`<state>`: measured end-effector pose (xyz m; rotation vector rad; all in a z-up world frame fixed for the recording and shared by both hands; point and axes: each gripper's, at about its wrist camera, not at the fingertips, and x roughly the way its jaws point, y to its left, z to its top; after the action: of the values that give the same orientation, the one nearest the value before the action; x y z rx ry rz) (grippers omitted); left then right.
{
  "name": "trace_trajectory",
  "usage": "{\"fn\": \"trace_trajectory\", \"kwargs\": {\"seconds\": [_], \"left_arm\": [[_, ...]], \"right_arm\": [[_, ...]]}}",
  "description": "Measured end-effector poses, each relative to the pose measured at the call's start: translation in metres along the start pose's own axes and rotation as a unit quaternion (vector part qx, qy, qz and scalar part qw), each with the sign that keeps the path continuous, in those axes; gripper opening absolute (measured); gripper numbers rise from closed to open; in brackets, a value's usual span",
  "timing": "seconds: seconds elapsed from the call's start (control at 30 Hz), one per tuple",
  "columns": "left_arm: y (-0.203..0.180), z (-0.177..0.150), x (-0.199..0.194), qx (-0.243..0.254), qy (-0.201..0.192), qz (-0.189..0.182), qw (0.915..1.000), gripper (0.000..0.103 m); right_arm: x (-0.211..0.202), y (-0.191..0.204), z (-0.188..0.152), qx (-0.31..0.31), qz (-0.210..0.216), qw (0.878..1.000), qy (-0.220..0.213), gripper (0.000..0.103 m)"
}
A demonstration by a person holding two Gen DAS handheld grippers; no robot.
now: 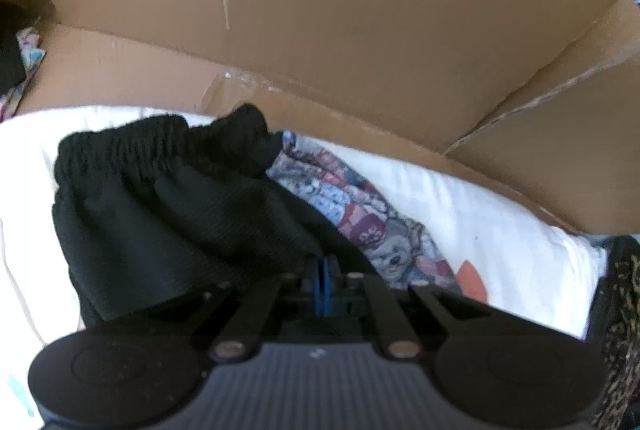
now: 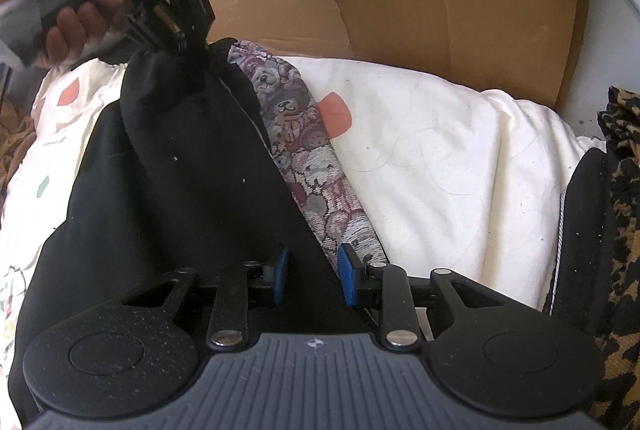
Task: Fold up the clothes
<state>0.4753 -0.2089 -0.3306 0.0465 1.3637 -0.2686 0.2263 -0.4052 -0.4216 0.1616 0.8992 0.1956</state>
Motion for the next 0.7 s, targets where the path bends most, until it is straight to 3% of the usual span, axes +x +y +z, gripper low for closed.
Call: {"fn": "trace_trajectory", "kwargs": {"seconds": [0.1,0.4,0.7], "left_arm": [[0.0,0.002,-0.011,0.0,-0.004,-0.008,1.0,0.002],[-0.025,0.017,-0.037,0.027,-0.027,-0.022,0.999,0.002],[-0.044,0.021,-0.022,0.033,-0.032,-0.032,0.9984,0.002]], "right_arm": [[-0.001,-0.001,-0.001,0.005,0.002,1.0,-0.002,0.001],[-0.025,-0.005,0.0,0.028,-0.003,0.999,-0.04,0.0],[-0.026,-0.019,-0.002,0.05,-0.016,0.998,-0.03,0.0]]}}
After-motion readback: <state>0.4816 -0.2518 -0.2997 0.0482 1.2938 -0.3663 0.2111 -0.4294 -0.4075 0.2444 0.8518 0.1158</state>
